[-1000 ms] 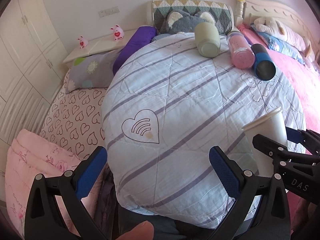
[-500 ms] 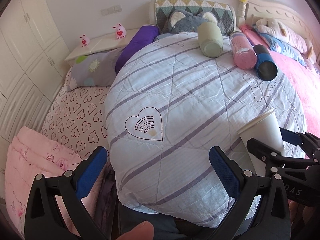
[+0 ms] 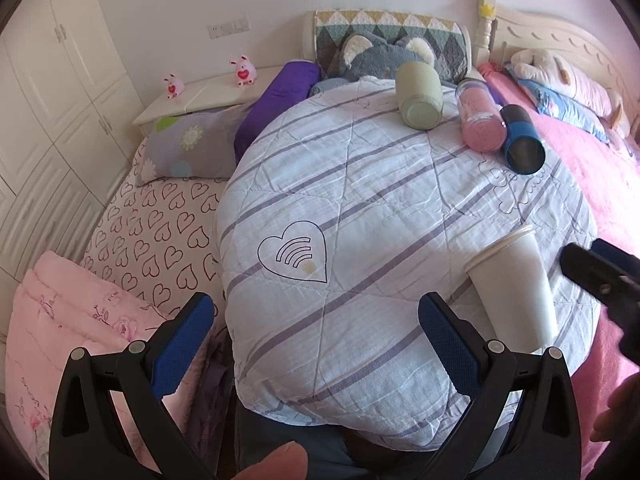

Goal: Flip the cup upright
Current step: 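Close the left gripper on the white cup while the right gripper releases it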

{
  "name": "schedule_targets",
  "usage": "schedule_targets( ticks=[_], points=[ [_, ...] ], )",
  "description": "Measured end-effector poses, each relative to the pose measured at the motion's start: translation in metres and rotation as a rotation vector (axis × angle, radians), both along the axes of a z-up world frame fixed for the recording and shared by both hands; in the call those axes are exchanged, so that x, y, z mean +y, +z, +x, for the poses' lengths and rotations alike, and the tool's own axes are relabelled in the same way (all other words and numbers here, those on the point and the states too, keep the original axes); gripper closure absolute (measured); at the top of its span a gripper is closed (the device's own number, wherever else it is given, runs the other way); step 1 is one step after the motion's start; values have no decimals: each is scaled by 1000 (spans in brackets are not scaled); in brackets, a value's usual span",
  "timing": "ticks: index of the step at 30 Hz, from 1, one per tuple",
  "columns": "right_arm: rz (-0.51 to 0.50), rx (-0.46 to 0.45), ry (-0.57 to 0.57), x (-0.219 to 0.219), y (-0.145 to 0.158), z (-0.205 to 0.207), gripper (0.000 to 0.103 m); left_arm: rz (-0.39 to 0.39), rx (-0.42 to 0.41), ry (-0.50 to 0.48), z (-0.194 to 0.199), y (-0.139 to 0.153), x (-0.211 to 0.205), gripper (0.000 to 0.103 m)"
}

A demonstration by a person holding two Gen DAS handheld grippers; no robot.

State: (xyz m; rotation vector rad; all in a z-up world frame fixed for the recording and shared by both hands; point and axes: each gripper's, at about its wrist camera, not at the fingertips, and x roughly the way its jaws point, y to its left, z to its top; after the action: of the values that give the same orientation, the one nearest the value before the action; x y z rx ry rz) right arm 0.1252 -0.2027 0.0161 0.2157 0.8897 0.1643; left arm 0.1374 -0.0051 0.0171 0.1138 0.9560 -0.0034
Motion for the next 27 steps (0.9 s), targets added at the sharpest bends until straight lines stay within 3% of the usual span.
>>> schedule_targets(
  ticks=[5,11,27],
  points=[
    [24,-45,-66,-20,10,-24,19,-15,2,-15,-5,3,-6,0],
    [32,-26,-121,-42,3,-39,19,-59,40,-38,-10,1,-19,0],
    [21,-62,-145,-71,5,-57,19,-81,51,-65,-19,10,-75,0]
  ],
)
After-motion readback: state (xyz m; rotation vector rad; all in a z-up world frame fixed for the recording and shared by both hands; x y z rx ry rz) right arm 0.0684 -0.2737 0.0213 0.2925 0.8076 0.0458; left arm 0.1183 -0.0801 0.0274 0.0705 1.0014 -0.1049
